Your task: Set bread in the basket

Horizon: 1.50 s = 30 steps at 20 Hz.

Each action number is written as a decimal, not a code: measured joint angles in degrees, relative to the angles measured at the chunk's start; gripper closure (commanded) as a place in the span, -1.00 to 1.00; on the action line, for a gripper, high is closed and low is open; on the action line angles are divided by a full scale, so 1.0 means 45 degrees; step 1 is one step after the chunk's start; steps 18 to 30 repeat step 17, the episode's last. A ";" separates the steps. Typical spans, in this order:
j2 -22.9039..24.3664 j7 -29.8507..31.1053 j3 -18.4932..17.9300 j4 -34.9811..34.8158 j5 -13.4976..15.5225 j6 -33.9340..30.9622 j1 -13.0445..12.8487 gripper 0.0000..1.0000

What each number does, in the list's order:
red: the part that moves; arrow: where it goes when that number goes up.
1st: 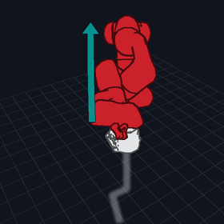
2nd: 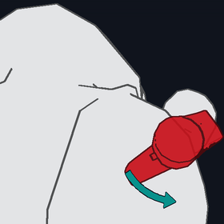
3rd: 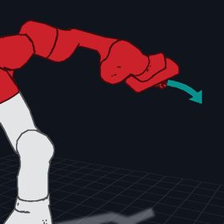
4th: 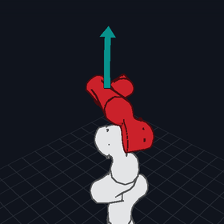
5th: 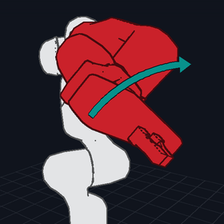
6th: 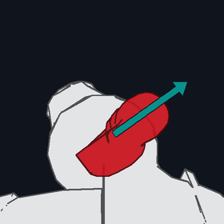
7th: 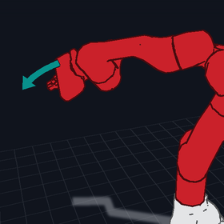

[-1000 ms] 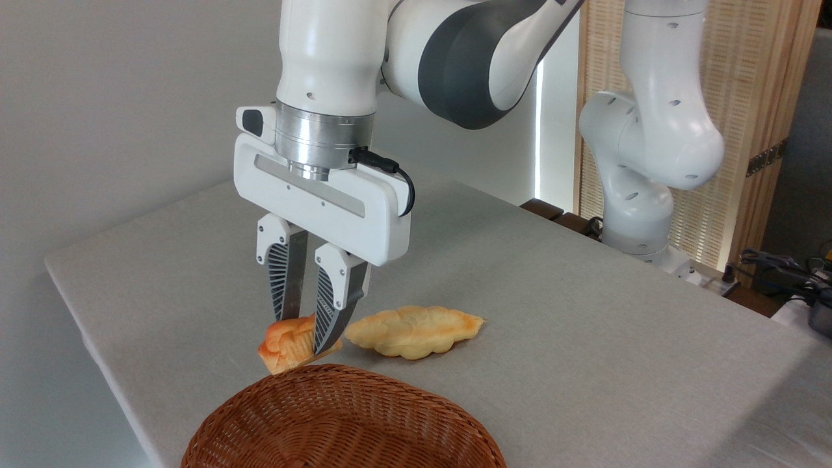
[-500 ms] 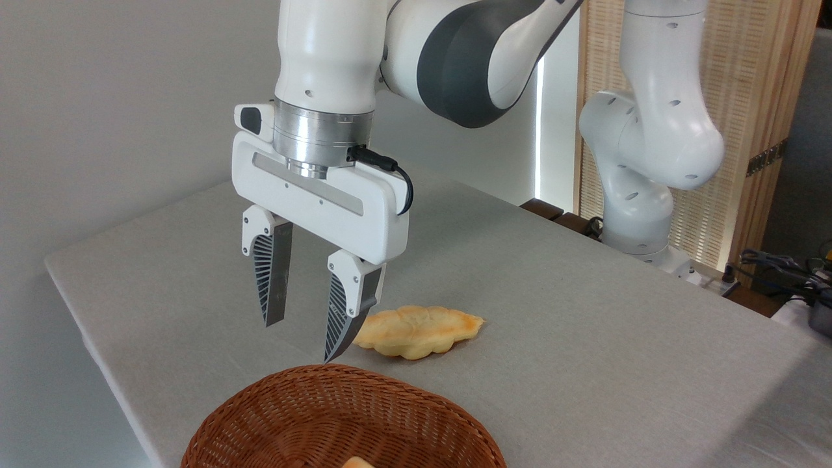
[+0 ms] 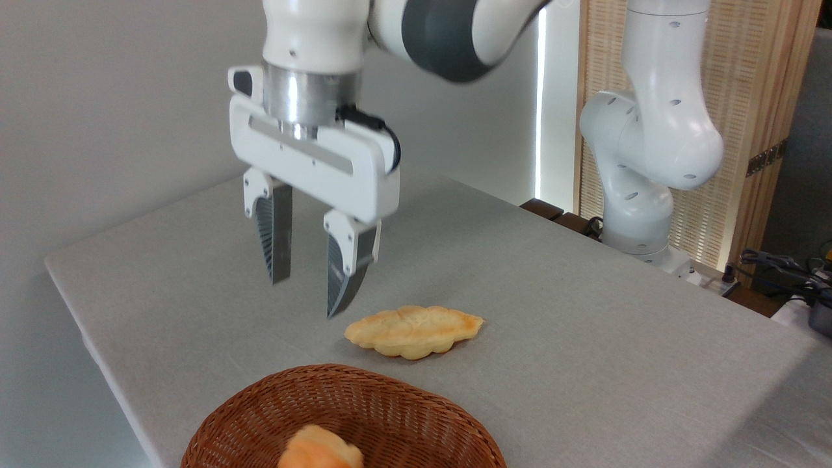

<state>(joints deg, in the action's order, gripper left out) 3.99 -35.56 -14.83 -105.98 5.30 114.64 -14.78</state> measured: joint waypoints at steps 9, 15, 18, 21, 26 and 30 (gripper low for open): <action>0.0022 0.0017 0.0215 0.0480 0.0000 -0.2180 -0.0015 -1.00; -0.0057 0.0017 0.0216 0.0480 -0.0718 -0.2370 -0.0016 -1.00; -0.0057 0.0017 0.0217 0.0480 -0.0772 -0.2410 -0.0016 -1.00; -0.0057 0.0017 0.0217 0.0480 -0.0772 -0.2410 -0.0016 -1.00; -0.0057 0.0017 0.0217 0.0480 -0.0772 -0.2410 -0.0016 -1.00; -0.0057 0.0017 0.0217 0.0480 -0.0772 -0.2410 -0.0016 -1.00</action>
